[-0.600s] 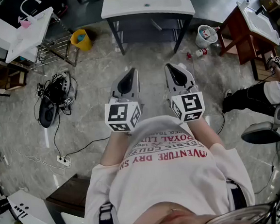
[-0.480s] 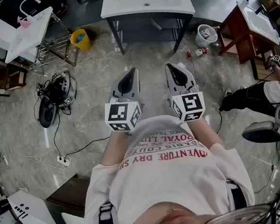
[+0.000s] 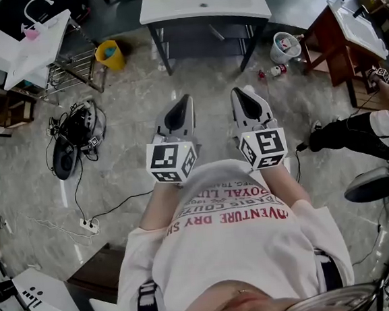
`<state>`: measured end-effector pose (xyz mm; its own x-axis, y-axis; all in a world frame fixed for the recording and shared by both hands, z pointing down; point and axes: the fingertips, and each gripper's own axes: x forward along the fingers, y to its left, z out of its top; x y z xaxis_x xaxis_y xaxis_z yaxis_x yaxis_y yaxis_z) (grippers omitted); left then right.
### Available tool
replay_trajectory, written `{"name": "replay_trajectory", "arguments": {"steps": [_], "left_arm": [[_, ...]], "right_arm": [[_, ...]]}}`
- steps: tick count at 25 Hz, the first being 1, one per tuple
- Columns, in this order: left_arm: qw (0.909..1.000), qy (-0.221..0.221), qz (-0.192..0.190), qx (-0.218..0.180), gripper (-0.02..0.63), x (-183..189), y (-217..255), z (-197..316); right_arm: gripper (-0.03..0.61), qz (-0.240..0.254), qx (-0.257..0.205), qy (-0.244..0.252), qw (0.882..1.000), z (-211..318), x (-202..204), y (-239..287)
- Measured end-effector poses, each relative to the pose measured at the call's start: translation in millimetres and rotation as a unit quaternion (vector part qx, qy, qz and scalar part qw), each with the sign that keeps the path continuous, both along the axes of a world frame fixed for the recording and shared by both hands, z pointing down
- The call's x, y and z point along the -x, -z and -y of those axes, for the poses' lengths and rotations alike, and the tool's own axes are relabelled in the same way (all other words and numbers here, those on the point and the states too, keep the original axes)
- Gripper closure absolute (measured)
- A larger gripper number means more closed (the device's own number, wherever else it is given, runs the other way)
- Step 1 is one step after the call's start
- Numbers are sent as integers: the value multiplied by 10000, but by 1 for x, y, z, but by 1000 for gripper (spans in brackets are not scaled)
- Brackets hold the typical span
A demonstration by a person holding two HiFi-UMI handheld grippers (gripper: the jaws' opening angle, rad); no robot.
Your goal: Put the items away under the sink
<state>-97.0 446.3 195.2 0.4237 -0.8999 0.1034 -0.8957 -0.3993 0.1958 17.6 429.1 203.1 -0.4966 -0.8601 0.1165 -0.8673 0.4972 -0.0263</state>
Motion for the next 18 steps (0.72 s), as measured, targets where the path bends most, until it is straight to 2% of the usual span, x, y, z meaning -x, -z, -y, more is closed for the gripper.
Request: {"name": "replay_trajectory", "arguments": {"steps": [5, 9, 14, 18], "left_arm": [[9995, -16, -314, -9, 591, 11, -7, 3], [9988, -8, -442, 188, 591, 9, -19, 13], [9992, 34, -342, 201, 591, -8, -24, 50], [9992, 247, -203, 254, 591, -15, -33, 92]], "right_arm": [[554, 18, 101, -161, 9998, 5, 4, -10], [554, 33, 229, -214, 9995, 14, -3, -18], [554, 104, 192, -212, 9995, 57, -23, -23], [554, 229, 235, -49, 9994, 106, -32, -33]]}}
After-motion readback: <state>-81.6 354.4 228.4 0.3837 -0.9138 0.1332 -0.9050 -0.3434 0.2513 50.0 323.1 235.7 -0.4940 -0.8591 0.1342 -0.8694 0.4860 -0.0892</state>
